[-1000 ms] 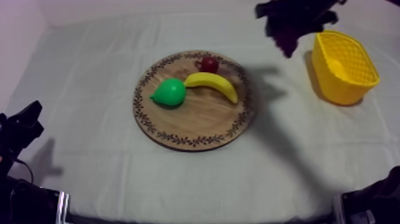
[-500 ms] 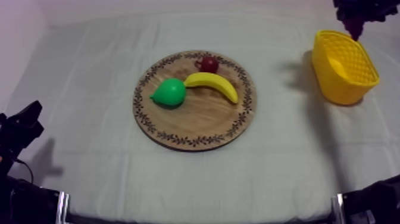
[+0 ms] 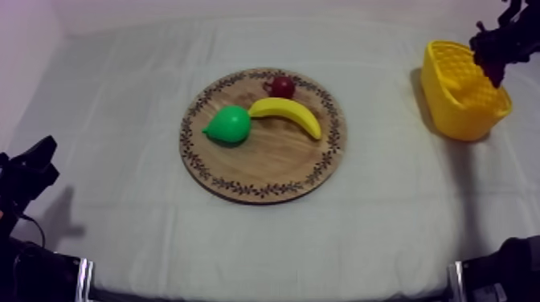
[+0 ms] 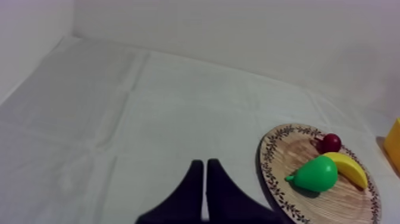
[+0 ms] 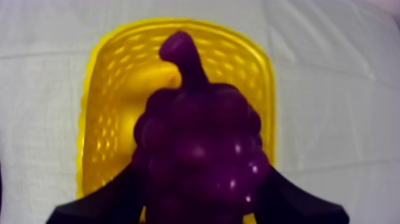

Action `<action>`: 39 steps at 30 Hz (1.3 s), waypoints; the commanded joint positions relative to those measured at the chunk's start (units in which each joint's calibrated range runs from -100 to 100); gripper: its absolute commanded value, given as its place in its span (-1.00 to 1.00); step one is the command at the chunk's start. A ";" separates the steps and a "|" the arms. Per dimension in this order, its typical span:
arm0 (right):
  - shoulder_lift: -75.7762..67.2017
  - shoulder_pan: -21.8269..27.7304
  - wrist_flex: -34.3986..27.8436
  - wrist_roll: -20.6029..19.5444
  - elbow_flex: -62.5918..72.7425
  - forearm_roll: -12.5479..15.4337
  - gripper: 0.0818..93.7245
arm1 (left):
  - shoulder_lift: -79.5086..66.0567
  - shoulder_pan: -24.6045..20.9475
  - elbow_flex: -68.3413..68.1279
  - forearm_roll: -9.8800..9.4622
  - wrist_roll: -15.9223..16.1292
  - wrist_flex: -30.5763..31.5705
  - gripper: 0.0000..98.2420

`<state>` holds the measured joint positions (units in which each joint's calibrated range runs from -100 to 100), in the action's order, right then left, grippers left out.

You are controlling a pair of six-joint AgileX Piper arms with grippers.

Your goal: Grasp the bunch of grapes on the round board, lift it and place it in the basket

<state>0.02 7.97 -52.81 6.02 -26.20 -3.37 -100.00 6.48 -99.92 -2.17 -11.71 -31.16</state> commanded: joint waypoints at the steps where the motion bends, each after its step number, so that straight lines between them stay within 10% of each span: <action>1: 3.09 0.06 0.08 1.34 -0.02 0.52 -0.20 | 0.00 0.00 0.03 0.00 0.01 0.03 -1.00; 9: 12.71 0.61 1.09 2.92 3.27 1.69 -0.11 | 0.00 0.00 0.03 0.00 0.01 0.03 -1.00; 21: 18.34 1.24 -0.43 1.47 9.61 2.27 0.58 | 0.00 0.00 0.03 0.00 0.01 0.03 -1.00; 39: -16.06 -0.29 10.91 -2.49 -10.48 0.21 0.23 | 0.00 0.00 0.03 0.00 0.01 0.03 -1.00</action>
<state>-8.42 7.63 -42.74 3.53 -34.13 -3.29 -100.00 6.48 -99.92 -2.17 -11.71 -31.16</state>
